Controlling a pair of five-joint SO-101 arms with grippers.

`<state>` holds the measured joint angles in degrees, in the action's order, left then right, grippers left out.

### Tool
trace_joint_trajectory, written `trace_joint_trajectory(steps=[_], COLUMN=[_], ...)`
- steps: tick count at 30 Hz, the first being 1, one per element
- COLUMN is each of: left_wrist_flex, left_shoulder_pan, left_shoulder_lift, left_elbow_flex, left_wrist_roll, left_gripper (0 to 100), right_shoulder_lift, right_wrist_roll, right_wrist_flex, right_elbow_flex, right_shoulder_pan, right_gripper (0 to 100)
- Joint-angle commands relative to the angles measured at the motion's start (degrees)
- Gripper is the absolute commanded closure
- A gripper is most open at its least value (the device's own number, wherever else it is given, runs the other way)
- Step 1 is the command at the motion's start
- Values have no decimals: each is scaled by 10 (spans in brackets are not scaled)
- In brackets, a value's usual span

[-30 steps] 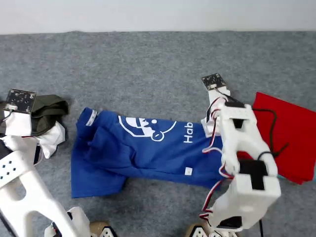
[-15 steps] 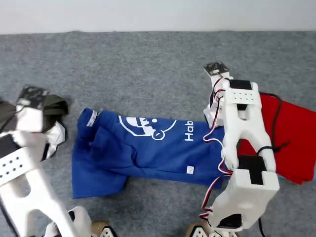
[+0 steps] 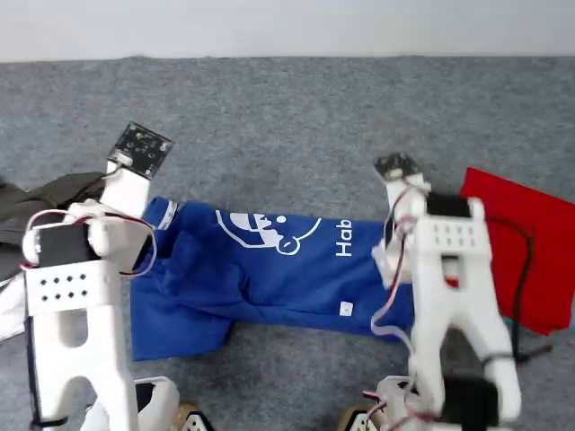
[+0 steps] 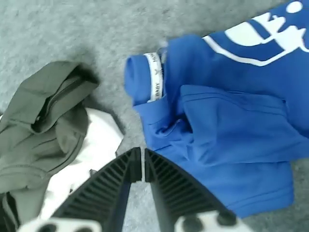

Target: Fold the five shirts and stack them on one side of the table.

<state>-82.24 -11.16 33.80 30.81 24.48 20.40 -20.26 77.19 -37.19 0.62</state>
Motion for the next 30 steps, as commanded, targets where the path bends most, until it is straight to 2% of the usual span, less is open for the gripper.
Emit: trace_joint_trajectory(steps=[1, 5, 9, 16, 30], left_wrist_flex=[35, 57, 55, -17, -160], left_shoulder_pan=[38, 82, 107, 156, 157], left_shoulder_lift=[4, -54, -156, -370, -742], left_elbow_flex=[22, 24, -52, -273, -610], left_wrist_roll=[-6, -13, -57, -62, -58], left_gripper=[976, 975, 974, 974, 974], right_shoulder_lift=[92, 112, 96, 73, 76], right_wrist_roll=[-4, -4, -4, -4, -8], right_wrist_flex=[-45, -103, -127, -152, -231], right_elbow_flex=[-71, -124, -143, -155, -255], right_shoulder_pan=[-2, -2, -2, -3, -2], right_gripper=[989, 989, 989, 989, 989])
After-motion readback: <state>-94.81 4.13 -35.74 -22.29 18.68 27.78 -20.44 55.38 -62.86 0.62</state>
